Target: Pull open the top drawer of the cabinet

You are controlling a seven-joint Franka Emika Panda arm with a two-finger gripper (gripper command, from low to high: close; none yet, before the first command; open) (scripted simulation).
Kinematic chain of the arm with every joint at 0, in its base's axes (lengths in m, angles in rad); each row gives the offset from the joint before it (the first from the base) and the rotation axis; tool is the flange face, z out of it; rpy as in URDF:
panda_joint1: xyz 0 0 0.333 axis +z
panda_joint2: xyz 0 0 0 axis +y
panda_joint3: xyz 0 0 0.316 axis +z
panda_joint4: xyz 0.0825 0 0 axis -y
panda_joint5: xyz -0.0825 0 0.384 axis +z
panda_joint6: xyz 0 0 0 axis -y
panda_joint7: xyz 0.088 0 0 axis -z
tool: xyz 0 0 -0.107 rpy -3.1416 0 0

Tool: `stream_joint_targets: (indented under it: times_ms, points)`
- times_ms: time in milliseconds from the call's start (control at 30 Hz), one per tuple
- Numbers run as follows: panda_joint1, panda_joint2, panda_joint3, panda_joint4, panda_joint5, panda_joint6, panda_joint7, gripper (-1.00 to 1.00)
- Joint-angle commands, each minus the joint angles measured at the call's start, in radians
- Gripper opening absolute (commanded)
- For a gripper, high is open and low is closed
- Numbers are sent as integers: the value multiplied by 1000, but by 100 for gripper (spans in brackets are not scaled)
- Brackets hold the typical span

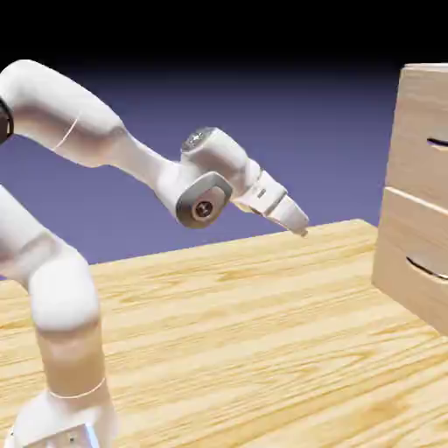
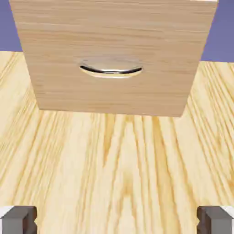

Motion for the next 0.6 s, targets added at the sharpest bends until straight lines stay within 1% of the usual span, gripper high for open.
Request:
stream_joint_targets:
  times_ms: [0,567]
  points:
    - [36,-15,-19,23,-42,-8,-8,0]
    - [652,-277,-339,415,-756,-137,-142,0]
